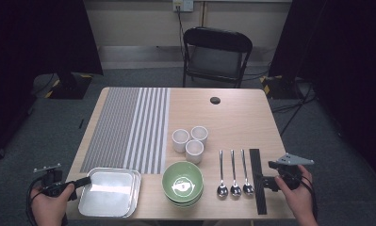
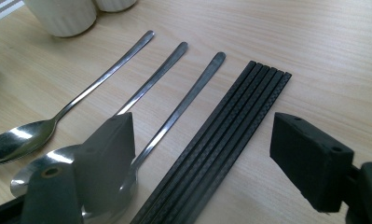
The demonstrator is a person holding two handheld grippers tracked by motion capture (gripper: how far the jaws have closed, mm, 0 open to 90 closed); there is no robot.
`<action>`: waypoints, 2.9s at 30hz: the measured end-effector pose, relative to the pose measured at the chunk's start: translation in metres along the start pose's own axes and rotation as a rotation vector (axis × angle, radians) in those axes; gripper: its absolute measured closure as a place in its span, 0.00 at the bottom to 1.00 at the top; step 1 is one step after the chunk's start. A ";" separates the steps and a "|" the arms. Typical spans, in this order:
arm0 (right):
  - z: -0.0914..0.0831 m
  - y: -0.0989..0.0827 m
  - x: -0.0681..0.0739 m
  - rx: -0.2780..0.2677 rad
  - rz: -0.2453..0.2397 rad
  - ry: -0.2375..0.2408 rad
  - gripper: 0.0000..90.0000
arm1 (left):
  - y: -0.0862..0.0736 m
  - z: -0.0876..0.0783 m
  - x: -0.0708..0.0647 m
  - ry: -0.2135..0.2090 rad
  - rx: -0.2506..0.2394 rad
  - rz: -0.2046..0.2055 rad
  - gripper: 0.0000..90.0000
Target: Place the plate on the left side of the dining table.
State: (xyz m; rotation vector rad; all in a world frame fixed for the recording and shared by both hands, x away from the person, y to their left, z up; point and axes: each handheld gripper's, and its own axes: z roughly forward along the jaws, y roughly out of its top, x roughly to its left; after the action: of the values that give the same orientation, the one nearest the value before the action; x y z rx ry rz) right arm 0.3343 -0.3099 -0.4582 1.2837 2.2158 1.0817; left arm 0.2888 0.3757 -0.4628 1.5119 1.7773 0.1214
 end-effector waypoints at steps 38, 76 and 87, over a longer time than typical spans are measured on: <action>-0.002 0.002 0.000 -0.011 0.013 0.008 0.24 | 0.008 -0.012 -0.020 0.024 0.025 0.049 0.99; 0.000 0.007 -0.003 -0.026 -0.074 0.018 0.22 | 0.045 -0.023 -0.045 0.023 0.043 0.056 0.99; -0.004 0.005 -0.009 -0.042 -0.058 0.002 0.22 | 0.065 -0.015 -0.056 0.032 0.057 0.086 0.99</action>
State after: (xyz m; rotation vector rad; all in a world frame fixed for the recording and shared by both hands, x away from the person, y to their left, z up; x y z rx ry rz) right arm 0.3391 -0.3174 -0.4518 1.1939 2.2059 1.1026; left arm 0.3307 0.3519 -0.3900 1.6363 1.7539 0.1397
